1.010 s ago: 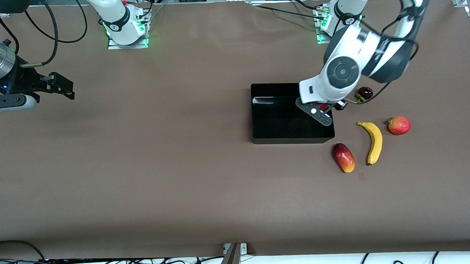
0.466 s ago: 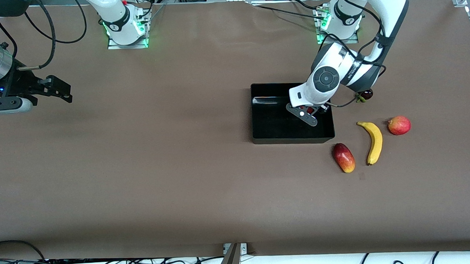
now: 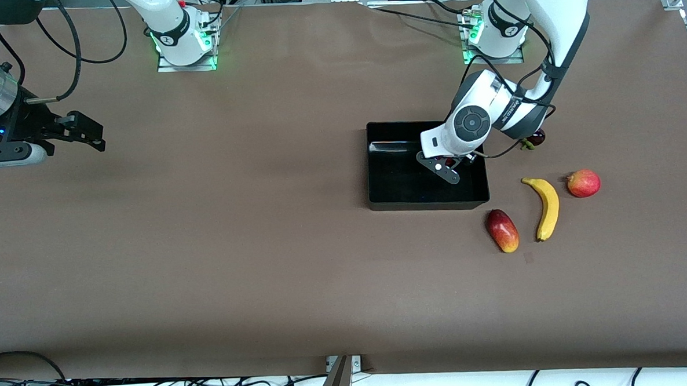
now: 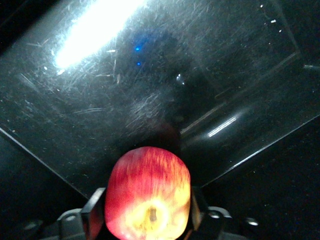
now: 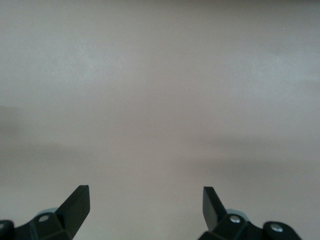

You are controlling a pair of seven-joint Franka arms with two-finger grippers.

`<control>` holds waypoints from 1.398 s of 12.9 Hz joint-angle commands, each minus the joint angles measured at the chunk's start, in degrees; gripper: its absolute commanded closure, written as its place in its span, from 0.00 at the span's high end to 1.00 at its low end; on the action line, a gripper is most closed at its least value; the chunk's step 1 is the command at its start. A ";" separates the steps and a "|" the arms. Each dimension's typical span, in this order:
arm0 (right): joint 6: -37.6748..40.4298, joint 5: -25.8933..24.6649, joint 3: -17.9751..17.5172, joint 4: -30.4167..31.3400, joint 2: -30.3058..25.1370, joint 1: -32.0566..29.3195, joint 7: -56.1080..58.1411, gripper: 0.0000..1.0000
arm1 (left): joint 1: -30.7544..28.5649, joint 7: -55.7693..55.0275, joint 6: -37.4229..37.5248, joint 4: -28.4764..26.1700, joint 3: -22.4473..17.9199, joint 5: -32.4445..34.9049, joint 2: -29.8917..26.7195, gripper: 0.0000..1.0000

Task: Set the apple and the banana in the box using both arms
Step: 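Open the left gripper and move it over the banana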

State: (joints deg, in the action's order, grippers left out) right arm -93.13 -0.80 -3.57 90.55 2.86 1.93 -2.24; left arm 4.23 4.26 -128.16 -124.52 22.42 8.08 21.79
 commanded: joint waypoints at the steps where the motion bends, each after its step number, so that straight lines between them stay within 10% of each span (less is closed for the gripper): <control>1: -0.12 -0.34 -0.48 -0.46 0.04 -0.61 0.48 1.00 | 0.08 -0.13 0.63 0.95 0.17 -0.35 -1.14 1.00; 7: -0.12 -0.25 -0.48 -0.46 0.04 -0.61 0.48 1.00 | -3.59 -0.22 26.20 22.55 -1.84 -0.26 -2.46 1.00; 18: -0.12 -0.16 -0.56 -0.46 0.04 -0.61 0.48 1.00 | -21.01 8.04 7.67 26.70 -3.43 18.55 16.78 1.00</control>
State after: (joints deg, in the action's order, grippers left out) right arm -93.28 -0.80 -3.59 90.56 2.92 1.91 -2.23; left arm -15.07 10.03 -118.42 -98.90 18.39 24.97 36.32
